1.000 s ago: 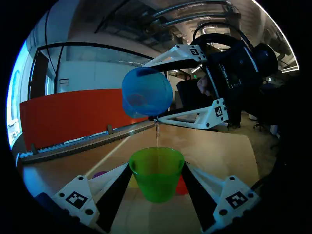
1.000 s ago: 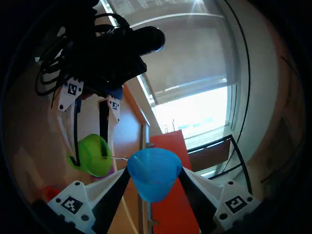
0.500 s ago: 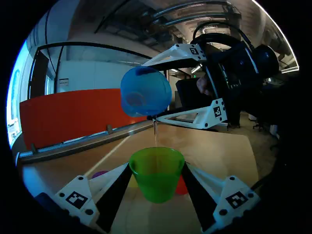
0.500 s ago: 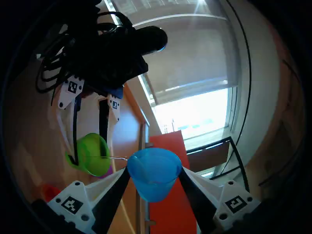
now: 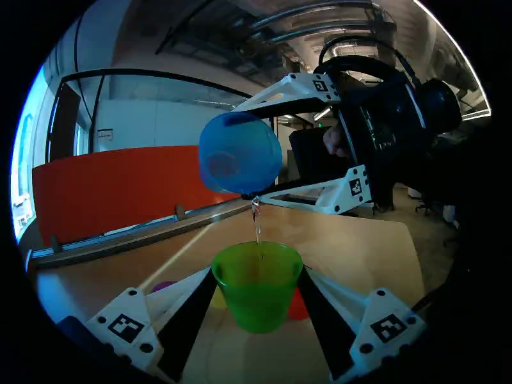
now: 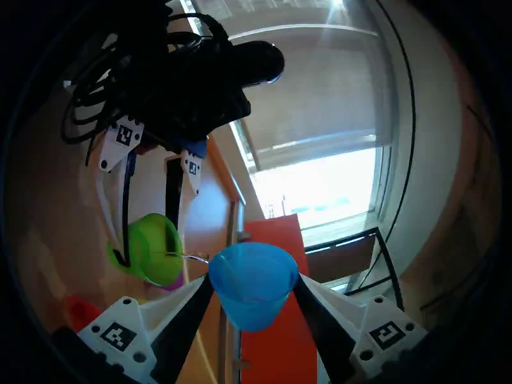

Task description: Pour water

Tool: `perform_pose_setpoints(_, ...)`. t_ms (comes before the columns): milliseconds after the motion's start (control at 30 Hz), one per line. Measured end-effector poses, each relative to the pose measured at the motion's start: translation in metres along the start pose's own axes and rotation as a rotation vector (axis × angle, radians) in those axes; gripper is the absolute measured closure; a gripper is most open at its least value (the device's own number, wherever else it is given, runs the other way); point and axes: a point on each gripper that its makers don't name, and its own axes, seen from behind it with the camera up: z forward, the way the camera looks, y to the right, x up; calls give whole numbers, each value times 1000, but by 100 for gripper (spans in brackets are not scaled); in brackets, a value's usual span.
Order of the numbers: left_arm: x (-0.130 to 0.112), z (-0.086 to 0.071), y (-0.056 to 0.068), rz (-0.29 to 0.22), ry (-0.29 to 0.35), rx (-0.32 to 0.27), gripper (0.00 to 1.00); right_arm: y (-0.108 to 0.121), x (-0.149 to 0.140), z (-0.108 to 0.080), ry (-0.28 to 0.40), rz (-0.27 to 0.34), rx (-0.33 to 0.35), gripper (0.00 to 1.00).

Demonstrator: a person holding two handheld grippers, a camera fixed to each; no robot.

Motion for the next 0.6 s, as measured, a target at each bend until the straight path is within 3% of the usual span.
perform_pose_setpoints(600,-1,-1,0,2,-1,3,13,-1,5,0,-5,-59,-2,9)
